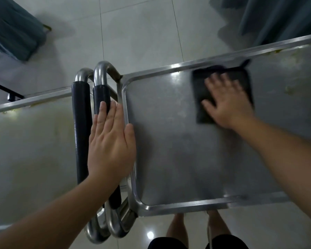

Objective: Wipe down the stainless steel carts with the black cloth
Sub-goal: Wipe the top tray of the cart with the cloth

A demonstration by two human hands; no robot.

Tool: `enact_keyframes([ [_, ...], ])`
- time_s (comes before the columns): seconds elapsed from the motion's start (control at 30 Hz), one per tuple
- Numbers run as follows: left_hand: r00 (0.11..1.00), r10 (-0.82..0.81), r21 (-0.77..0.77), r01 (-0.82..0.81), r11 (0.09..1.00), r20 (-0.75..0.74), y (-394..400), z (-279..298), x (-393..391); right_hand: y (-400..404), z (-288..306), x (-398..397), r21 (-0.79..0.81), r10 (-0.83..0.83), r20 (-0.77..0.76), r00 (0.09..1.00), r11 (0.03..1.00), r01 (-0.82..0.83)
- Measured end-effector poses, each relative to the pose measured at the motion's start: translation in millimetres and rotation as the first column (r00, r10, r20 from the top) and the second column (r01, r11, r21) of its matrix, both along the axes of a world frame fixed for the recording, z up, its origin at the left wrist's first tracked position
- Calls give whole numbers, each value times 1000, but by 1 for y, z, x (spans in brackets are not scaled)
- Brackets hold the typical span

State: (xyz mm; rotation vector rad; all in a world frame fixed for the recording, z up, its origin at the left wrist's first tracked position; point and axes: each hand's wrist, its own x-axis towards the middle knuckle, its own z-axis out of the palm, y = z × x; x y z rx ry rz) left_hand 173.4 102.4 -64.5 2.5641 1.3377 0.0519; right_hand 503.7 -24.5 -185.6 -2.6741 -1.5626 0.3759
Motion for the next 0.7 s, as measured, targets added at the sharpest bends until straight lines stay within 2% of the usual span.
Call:
enact_keyframes([
  [0.07, 1000, 0, -4, 0, 1000, 2, -1, 1, 0, -8, 1, 34, -5, -315, 31, 949, 949, 315],
  [0.17, 1000, 0, -10, 0, 1000, -7, -1, 2, 0, 16, 4, 48, -40, -685, -2, 728, 728, 685],
  [0.23, 1000, -1, -15, 1, 1000, -8, -1, 3, 0, 46, 7, 35, -44, -762, -36, 647, 648, 761],
  [0.3, 1000, 2, -25, -2, 1000, -5, -1, 3, 0, 79, 7, 4, -23, -739, -67, 670, 673, 739],
  [0.43, 1000, 4, -30, -3, 1000, 7, -1, 5, -1, 129, 10, -87, -2, -550, -96, 830, 834, 552],
  [0.5, 1000, 2, -34, -1, 999, 12, -1, 5, -1, 143, 10, -130, 9, -375, -84, 923, 926, 377],
  [0.57, 1000, -2, -29, 2, 1000, 14, 0, 6, -1, 155, 11, -163, 34, -113, -114, 987, 993, 117],
  [0.63, 1000, -5, -15, 5, 1000, 14, -1, 6, 0, 165, 13, -180, 55, 213, -134, 968, 977, -207],
  [0.7, 1000, -4, -8, 4, 1000, 5, 0, 7, 1, 173, 14, -172, 53, 455, -129, 881, 890, -452],
])
